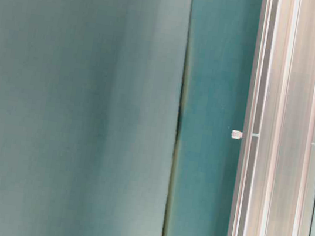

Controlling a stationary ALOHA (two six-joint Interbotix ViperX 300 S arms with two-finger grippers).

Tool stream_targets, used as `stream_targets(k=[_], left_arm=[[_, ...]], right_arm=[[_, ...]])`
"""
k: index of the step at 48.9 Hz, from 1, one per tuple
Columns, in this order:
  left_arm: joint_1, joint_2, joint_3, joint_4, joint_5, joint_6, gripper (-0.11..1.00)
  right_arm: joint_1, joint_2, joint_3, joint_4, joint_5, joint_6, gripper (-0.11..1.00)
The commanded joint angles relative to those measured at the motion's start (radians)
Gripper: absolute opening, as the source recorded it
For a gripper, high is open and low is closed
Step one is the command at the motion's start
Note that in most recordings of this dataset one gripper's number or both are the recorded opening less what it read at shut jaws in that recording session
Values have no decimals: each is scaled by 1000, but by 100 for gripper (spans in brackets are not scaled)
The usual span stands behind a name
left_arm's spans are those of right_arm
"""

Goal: Lift the large metal rail with both hands.
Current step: 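Move both open grippers down over the two ends of the silver rail, then lower both grippers around the rail ends and close them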

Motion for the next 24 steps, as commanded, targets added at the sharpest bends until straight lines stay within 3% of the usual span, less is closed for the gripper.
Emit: stream_targets(k=[1, 6, 24], left_arm=[[0, 20, -20, 2, -3, -2, 87], [-2, 55, -25, 2, -3, 3, 100], [2, 80, -12, 2, -11, -8, 100]], right_arm=[[3, 23, -9, -6, 0, -12, 96], [5, 41, -9, -5, -2, -14, 96], [8, 57, 6, -21, -6, -20, 96]])
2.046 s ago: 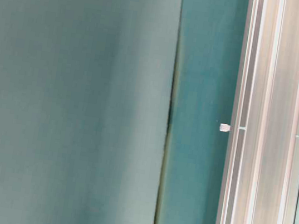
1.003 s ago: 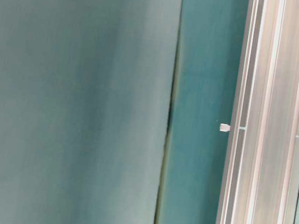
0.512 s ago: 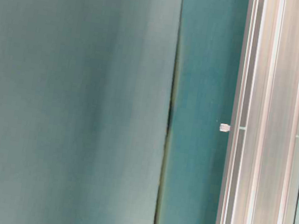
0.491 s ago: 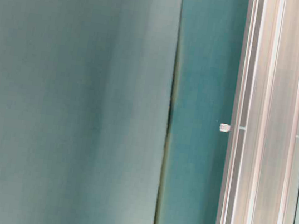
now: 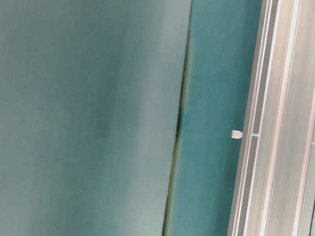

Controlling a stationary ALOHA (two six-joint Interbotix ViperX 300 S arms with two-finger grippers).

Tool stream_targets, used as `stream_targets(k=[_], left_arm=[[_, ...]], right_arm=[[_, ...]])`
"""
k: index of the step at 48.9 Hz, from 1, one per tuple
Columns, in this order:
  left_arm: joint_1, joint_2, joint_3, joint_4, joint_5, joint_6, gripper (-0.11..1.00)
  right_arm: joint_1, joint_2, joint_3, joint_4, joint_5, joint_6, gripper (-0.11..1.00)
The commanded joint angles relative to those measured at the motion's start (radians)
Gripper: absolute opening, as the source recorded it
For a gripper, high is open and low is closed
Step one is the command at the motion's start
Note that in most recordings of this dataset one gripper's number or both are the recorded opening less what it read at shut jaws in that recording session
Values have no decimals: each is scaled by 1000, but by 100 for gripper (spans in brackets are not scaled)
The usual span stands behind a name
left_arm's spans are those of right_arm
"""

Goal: Lift the large metal rail with both hands.
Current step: 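Lower both grippers around the rail ends and close them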

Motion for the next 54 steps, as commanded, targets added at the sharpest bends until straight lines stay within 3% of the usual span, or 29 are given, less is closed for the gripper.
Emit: stream_targets(k=[1, 35, 54], left_arm=[[3, -2, -2, 2, -12, 0, 100], [25, 107, 66, 2, -196, -6, 100], [28, 170, 110, 2, -279, -6, 100]], right_arm=[[3, 6, 3, -6, -11, -14, 96], [15, 138, 48, -37, -150, -32, 96], [15, 192, 120, -46, -325, -32, 96]])
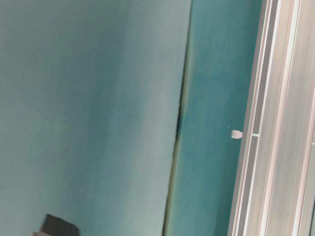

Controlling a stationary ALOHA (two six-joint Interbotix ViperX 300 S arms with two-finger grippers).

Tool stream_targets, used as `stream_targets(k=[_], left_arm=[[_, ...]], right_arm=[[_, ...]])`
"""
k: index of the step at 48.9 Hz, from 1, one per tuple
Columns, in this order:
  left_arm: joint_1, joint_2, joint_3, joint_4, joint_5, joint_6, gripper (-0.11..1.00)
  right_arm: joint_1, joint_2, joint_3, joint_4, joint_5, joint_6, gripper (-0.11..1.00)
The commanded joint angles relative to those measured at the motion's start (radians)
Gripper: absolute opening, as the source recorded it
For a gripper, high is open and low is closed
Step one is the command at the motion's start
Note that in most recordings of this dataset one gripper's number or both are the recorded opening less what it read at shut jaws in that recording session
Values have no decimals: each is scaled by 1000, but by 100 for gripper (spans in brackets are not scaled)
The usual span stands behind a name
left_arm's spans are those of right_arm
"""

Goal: Lift the large metal rail with both hands.
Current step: 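Lower both grippers around the rail ends and close them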

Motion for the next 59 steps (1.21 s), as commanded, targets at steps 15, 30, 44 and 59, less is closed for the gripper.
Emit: stream_targets(k=[15, 30, 44, 59], left_arm=[[14, 40, 20, 2, -87, 2, 100], [18, 38, 38, 2, -101, 3, 100], [20, 38, 58, 2, -133, 2, 99], [15, 37, 55, 2, -149, 3, 62]], right_arm=[[-2, 28, 81, -2, -118, -2, 96], [-18, 37, 80, -3, -130, -5, 96], [-18, 69, 75, -3, -130, 0, 96], [-18, 81, 58, 0, -117, 11, 56]])
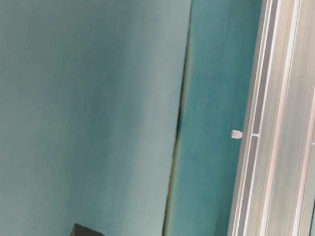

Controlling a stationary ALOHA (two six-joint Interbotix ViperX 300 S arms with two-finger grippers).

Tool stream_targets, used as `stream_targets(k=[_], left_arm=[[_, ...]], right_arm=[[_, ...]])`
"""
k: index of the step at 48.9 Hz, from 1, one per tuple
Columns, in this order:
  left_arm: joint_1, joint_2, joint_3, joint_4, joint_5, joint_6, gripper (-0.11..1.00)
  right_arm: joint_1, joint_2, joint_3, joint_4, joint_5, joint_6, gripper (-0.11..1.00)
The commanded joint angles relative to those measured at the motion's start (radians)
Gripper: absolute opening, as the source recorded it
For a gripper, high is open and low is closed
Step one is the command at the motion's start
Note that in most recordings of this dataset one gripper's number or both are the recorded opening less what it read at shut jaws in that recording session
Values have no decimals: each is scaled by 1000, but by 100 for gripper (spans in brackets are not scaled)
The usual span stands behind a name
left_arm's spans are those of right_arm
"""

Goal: Lift the large metal rail with both hands.
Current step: 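Lower both grippers around the rail ends and close them, then lift the silver rail off the table with both grippers together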

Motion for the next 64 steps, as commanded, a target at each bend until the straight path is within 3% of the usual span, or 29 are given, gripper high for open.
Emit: stream_targets(k=[1, 3, 5, 32, 64], left_arm=[[-3, -8, -11, 3, -6, 3, 56], [-3, -12, -12, 3, -8, 8, 44], [0, -15, -14, 3, -11, 8, 36], [0, -31, -25, 3, -11, 0, 36], [12, -302, -229, 8, 383, 2, 36]], right_arm=[[-2, 9, -11, 0, 5, 6, 50], [-2, 9, -11, 0, 6, 5, 40], [-2, 9, -9, 0, 8, 6, 38], [-2, 5, -25, 3, 49, 3, 38], [-3, -202, -302, 3, 561, -2, 38]])
